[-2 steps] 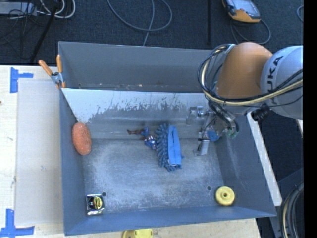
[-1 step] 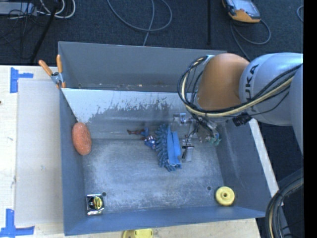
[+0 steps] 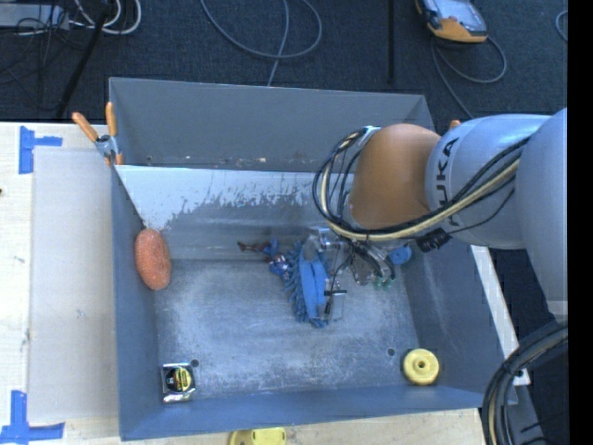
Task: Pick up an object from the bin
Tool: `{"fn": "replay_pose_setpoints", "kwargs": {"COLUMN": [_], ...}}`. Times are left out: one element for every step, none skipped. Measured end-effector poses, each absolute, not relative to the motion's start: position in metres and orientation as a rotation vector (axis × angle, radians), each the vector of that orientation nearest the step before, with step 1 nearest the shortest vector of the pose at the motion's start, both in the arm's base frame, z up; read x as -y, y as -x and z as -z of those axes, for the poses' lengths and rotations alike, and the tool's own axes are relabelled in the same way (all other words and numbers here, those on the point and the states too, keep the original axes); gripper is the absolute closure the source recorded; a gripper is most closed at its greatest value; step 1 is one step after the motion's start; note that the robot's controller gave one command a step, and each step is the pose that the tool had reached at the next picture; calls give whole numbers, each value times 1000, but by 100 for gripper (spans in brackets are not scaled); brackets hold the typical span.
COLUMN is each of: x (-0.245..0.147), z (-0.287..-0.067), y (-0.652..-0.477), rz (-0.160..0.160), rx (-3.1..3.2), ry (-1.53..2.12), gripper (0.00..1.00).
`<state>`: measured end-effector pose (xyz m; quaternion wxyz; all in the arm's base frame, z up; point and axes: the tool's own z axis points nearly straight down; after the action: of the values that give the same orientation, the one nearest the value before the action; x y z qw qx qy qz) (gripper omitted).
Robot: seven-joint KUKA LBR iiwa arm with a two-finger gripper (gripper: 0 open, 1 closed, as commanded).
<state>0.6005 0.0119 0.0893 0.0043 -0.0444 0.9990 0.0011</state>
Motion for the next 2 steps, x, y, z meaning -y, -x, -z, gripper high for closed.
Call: {"fn": "replay_pose_setpoints", "kwargs": {"x": [-12,-29], "z": [-79,-77], "y": [-606,-596], "rz": [1,7], "rx": [-3126,-3112], "ry": [163,257], "gripper": [0,0]}}
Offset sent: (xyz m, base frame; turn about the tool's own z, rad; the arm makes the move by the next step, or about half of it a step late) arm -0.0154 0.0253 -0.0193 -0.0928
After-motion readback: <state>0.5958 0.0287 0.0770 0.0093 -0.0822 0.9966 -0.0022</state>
